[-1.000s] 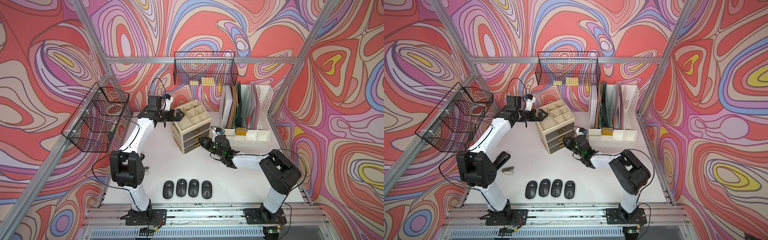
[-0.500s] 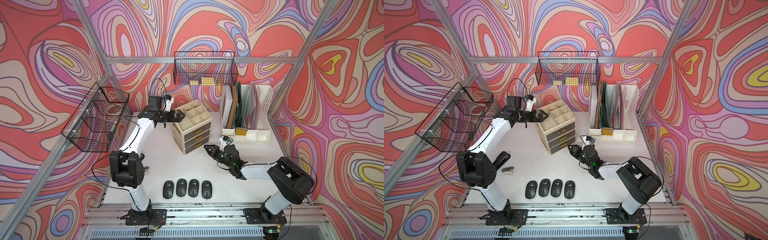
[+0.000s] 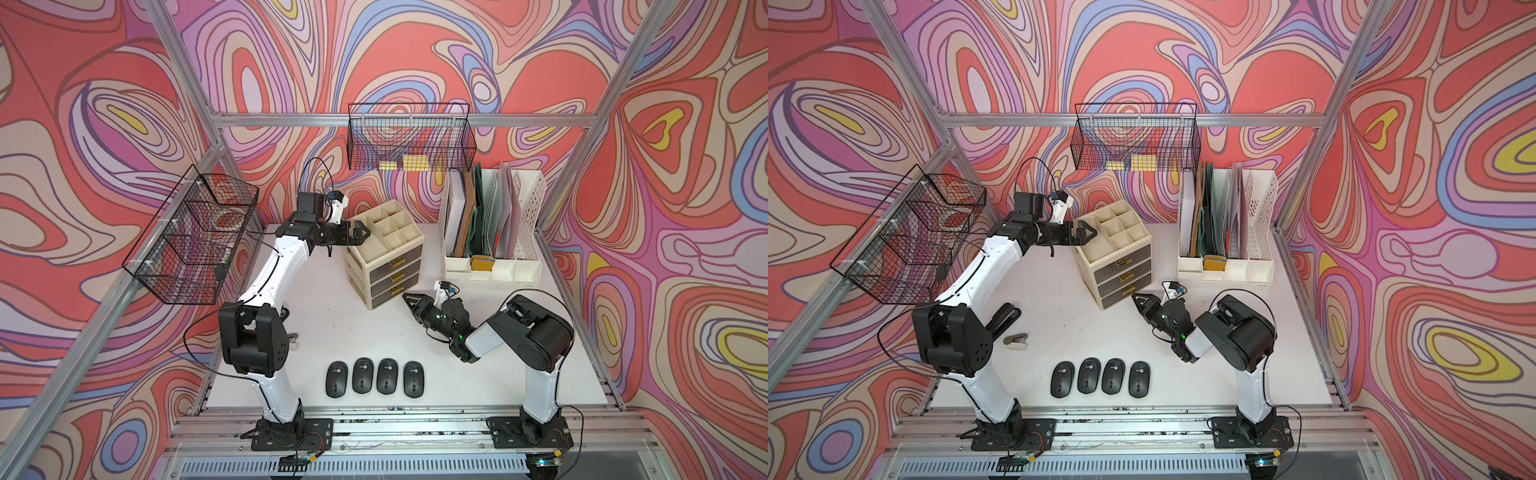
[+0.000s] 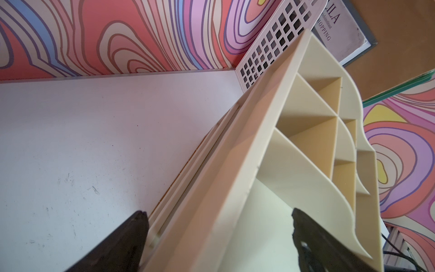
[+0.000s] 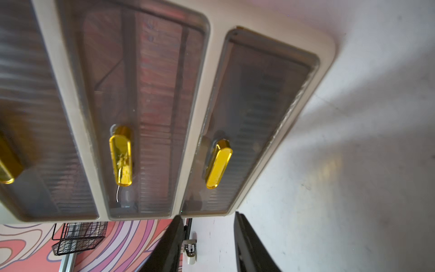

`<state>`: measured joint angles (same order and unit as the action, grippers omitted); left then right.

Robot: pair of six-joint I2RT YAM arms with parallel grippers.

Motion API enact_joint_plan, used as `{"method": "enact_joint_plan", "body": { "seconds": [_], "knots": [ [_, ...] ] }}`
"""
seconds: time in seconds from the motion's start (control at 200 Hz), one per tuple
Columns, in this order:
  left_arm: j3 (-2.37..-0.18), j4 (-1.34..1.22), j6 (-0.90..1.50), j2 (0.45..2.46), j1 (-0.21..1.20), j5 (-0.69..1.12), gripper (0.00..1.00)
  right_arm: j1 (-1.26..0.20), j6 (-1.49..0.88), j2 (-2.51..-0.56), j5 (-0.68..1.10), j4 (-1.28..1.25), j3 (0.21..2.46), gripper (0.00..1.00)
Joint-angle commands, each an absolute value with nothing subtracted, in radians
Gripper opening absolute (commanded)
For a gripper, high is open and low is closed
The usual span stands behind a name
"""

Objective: Take the mice out of the drawer
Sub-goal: Open the drawer in the storage box.

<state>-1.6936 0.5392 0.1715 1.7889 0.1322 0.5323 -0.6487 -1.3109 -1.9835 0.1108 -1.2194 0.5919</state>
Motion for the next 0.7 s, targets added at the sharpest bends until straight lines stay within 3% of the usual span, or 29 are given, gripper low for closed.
{"method": "enact_joint_plan", "body": {
  "seconds": [0.0, 0.696],
  "knots": [
    [-1.709, 0.569, 0.158, 1.758, 0.146, 0.561, 0.99, -0.647, -1.347, -2.032, 0.106, -1.335, 0.624, 0.41],
    [-1.706, 0.568, 0.158, 1.779, 0.148, 0.563, 1.0, -0.633, -1.379, -2.183, 0.119, -1.354, 0.742, 0.39]
  ]
}}
